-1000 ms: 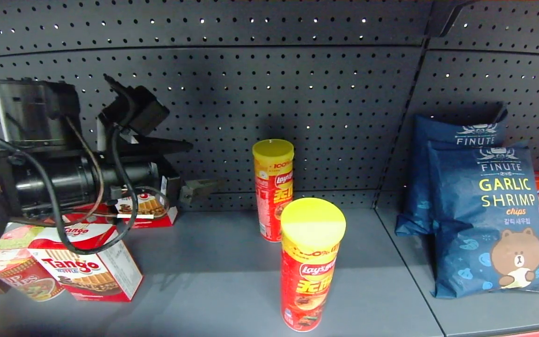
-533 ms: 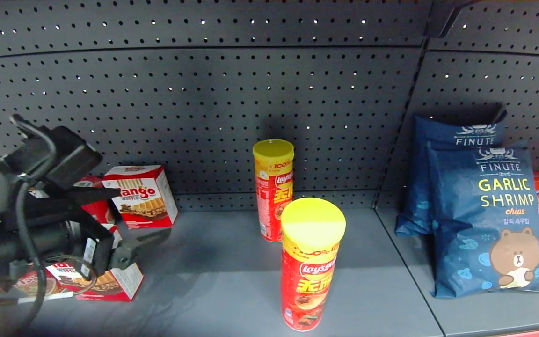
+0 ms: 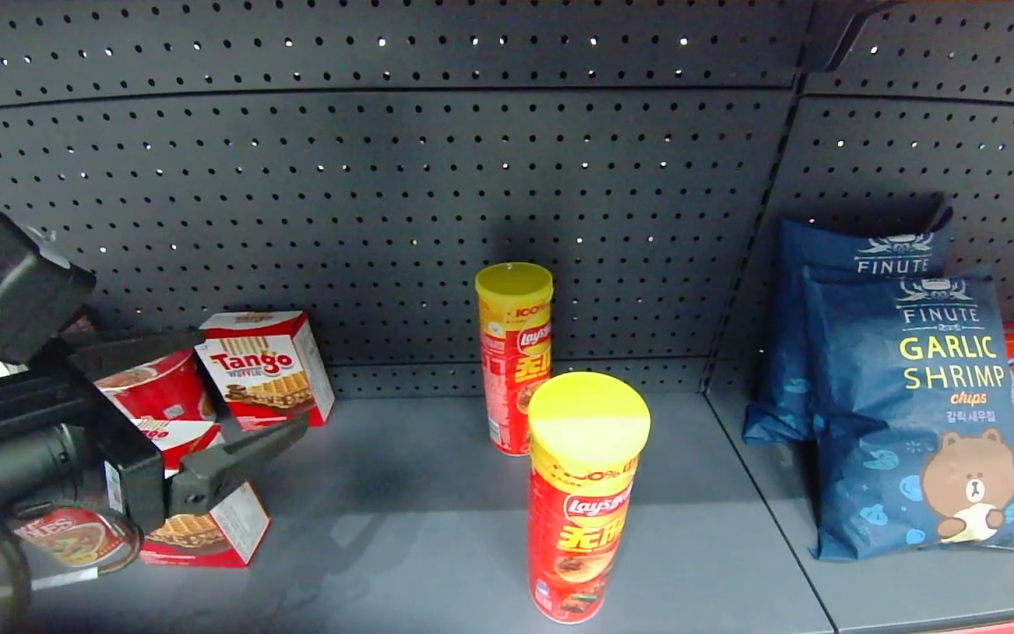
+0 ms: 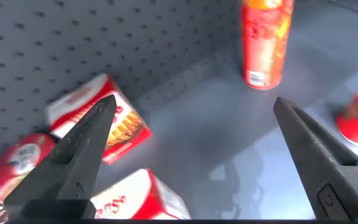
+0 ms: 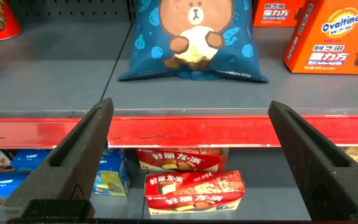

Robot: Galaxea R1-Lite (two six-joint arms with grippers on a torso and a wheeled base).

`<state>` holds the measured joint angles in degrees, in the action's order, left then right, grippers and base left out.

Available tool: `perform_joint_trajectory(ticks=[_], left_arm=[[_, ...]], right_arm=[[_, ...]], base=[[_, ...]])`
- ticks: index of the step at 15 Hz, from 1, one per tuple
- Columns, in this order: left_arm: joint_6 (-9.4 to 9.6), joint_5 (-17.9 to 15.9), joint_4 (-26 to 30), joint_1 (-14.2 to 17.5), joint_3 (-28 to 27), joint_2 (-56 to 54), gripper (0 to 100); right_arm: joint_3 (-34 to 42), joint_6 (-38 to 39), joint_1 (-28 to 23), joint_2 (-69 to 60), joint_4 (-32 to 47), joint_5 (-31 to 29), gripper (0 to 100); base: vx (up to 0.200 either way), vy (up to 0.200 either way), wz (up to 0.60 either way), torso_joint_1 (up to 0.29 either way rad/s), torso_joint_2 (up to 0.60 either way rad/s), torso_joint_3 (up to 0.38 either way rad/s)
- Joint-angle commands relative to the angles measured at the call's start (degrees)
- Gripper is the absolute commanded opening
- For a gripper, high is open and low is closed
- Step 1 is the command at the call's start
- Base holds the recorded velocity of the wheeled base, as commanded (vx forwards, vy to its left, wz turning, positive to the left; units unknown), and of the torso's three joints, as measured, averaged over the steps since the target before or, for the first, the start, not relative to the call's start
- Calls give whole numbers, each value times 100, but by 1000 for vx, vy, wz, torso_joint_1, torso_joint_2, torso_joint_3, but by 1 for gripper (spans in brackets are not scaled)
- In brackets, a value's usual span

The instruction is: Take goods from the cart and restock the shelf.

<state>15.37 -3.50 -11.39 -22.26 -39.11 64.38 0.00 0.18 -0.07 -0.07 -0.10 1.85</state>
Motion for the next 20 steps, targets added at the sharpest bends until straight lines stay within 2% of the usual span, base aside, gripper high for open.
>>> perform_joint_trajectory(ticks=[1, 7, 9, 12, 13, 14, 15, 17, 20], left_arm=[[10, 7, -30, -507, 237, 5, 100], [18, 25, -83, -771, 272, 479, 100], [27, 16, -83, -789, 272, 593, 100], [10, -63, -338, -903, 290, 866, 100], [10, -72, -391, -903, 281, 963, 100], [10, -72, -408, -912, 263, 1006, 100], [10, -63, -408, -920, 281, 1033, 100], [10, -54, -417, -912, 369, 1015, 100], [10, -63, -681, -841, 764, 954, 100]], right_arm=[[-9, -9, 7, 7, 10, 17, 100], [-9, -9, 42, 78, 27, 17, 100], [-18, -308, -283, 403, 10, -1, 100], [-26, -220, -327, 579, -8, -27, 100], [-589, 140, -573, 939, -25, -71, 100], [-1687, 913, -722, 2073, -52, -115, 100], [-2338, 1247, -757, 2793, -61, -53, 100], [-2672, 272, -406, 3110, -34, 535, 100], [-3305, 61, 491, 4068, -17, 588, 100]], base=[[0, 0, 0, 0, 0, 0], [0, 0, 0, 0, 0, 0], [0, 0, 0, 0, 0, 0], [0, 0, 0, 0, 0, 0], [0, 0, 0, 0, 0, 0], [0, 0, 0, 0, 0, 0], [0, 0, 0, 0, 0, 0], [0, 0, 0, 0, 0, 0], [0, 0, 0, 0, 0, 0]])
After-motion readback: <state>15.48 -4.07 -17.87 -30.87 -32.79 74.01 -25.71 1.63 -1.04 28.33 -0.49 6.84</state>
